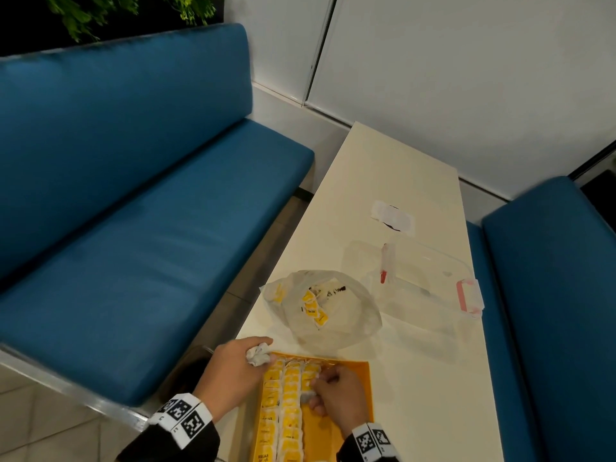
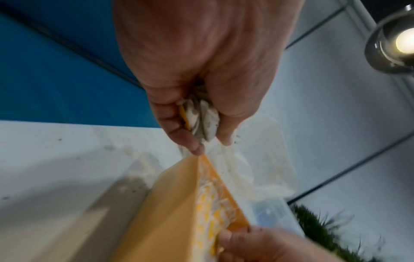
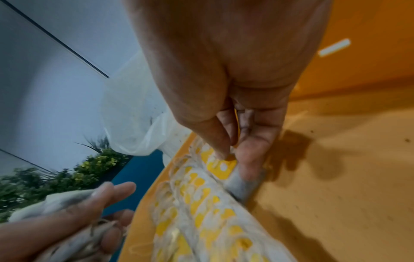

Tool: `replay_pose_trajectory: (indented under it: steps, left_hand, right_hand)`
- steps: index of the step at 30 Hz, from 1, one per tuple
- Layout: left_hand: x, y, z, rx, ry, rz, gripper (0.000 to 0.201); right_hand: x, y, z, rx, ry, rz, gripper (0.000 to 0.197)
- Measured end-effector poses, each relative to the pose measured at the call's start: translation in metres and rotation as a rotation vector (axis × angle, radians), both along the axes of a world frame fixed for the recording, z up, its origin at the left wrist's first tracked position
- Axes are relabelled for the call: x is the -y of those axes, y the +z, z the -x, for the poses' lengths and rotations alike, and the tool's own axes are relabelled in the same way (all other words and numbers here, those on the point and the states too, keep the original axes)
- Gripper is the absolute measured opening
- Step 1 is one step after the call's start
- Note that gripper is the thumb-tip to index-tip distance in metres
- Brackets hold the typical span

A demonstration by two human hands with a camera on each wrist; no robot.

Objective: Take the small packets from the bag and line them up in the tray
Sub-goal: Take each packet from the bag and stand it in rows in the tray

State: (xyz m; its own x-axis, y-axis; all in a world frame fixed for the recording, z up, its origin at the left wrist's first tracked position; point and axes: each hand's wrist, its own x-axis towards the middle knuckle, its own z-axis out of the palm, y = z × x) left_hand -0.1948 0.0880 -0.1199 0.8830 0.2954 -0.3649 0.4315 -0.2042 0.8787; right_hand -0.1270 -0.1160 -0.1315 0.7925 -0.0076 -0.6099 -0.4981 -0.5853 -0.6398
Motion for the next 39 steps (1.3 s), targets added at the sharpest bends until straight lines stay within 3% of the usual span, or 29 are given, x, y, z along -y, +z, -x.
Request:
replay_pose_trajectory:
  steps: [2,6,10,15,22,27,33,39]
  left_hand:
    - [-0.003,0.013,0.000,0.021,0.099,0.235,0.019]
    - [-0.003,0.037,-0.007,-0.020,0.209,0.846,0.035]
    - [0.002,0.043,-0.014,-0.047,0.288,1.039,0.035]
    - [0.011,0.045,-0.014,-0.061,0.246,1.117,0.040]
    - [0.017,0.043,-0.017,-0.059,0.329,1.131,0.039]
    - [0.023,0.041,-0.016,-0.064,0.299,1.140,0.036]
    - [0.027,0.036,-0.010,-0.069,0.239,1.082,0.040]
    - [0.029,0.036,-0.007,-0.025,0.300,1.096,0.032]
  right_hand:
    - [0.004,0.008,0.000,0.070,0.042,0.072,0.007]
    - [0.004,0.039,0.001,0.289,0.156,0.085,0.009]
    - [-0.015,0.078,0.008,0.484,0.306,-0.066,0.018]
    - [-0.033,0.094,0.018,0.546,0.472,-0.176,0.029]
    - [-0.029,0.080,0.024,0.551,0.428,-0.112,0.023]
    - [-0.031,0.075,0.024,0.570,0.467,-0.100,0.023]
    - [-0.036,0.072,0.023,0.553,0.311,-0.077,0.020]
    - [-0.041,0.076,0.024,0.334,0.184,-0.084,0.026]
